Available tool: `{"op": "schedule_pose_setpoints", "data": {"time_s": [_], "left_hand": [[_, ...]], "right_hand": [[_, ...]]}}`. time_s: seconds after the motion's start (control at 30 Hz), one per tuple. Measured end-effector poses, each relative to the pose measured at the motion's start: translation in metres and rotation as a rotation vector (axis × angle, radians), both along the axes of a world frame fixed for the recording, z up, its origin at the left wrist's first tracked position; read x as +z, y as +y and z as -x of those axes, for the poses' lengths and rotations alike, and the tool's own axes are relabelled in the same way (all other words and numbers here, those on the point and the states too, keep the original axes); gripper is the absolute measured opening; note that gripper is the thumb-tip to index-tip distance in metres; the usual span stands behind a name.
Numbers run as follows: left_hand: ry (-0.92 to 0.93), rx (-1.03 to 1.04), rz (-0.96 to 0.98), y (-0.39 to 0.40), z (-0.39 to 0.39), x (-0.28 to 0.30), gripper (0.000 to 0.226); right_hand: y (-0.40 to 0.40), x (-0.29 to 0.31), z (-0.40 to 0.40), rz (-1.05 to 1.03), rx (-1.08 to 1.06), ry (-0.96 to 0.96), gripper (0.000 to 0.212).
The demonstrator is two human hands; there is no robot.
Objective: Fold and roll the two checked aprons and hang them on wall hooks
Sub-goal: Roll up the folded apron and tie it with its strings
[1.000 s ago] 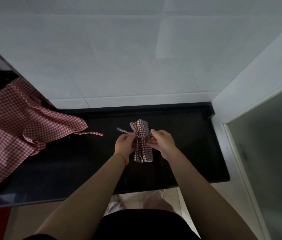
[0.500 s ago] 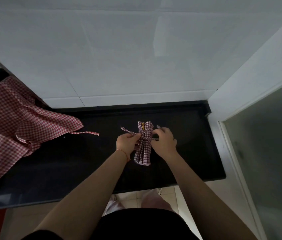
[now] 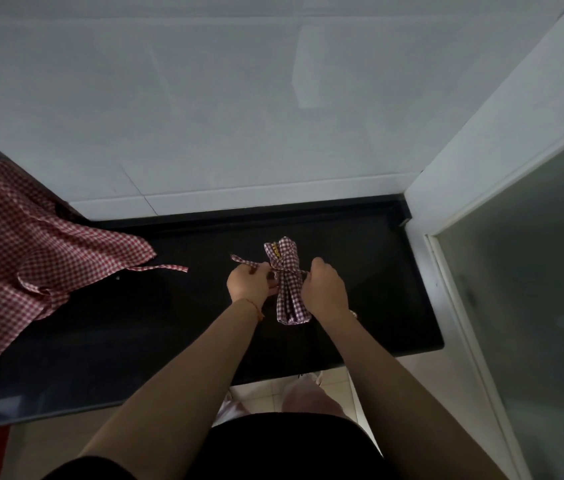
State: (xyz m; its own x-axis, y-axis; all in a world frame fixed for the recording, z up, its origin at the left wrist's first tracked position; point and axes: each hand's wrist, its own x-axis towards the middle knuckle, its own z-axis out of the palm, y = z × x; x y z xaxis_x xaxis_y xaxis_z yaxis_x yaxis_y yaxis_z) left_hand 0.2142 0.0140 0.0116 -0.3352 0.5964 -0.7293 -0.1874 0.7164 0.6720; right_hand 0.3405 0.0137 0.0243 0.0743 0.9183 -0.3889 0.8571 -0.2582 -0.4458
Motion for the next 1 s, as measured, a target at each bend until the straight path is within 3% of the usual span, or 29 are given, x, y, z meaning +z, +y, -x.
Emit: {"op": "schedule_pose_setpoints", "data": {"time_s": [0.07,0.17,0.2,0.3,0.33,0.43,0.5,0.57,0.73,0.87,1.0], "left_hand": [[-0.064,0.014,0.049,0.001,0.005,0.003,0.009],[-0.111,-0.092,0.101,0.004,0.021,0.002,0.007],[-0.023,-0.154,0.097,0.004,0.027,0.0,0.014],[0.493,-0.483,-0.113,0.005,0.039,-0.01,0.045],[0.557,-0.589,-0.184,0.005,0.038,-0.009,0.045],[0.344,-0.724,-0.082,0.007,0.024,-0.004,0.026],[0.17,-0.67,0.068,0.008,0.017,0.001,0.025],[0.118,-0.675,0.138,0.007,0.016,0.004,0.032],[0.106,-0.489,-0.076,0.004,0.017,0.006,0.026],[0.067,-0.482,-0.239,0.008,0.014,0.016,0.018],[-0.05,-0.52,-0.237,0.011,0.005,0.017,0.013]], "right_hand": [[0.004,-0.001,-0.006,0.049,-0.019,0.037,0.003],[0.01,-0.001,-0.016,0.159,-0.113,0.241,0.004],[0.012,0.0,-0.018,0.204,-0.16,0.307,0.003],[0.016,-0.002,-0.017,0.311,-0.28,0.421,0.007],[0.016,-0.002,-0.016,0.339,-0.296,0.442,0.011],[0.015,-0.002,-0.015,0.346,-0.227,0.457,0.019],[0.013,-0.003,-0.014,0.325,-0.253,0.505,0.018],[0.013,-0.004,-0.014,0.341,-0.319,0.547,0.018],[0.017,-0.001,-0.019,0.338,-0.331,0.531,0.018],[0.019,0.009,-0.02,0.29,-0.205,0.519,0.016],[0.022,0.019,-0.019,0.21,-0.021,0.432,0.012]]}}
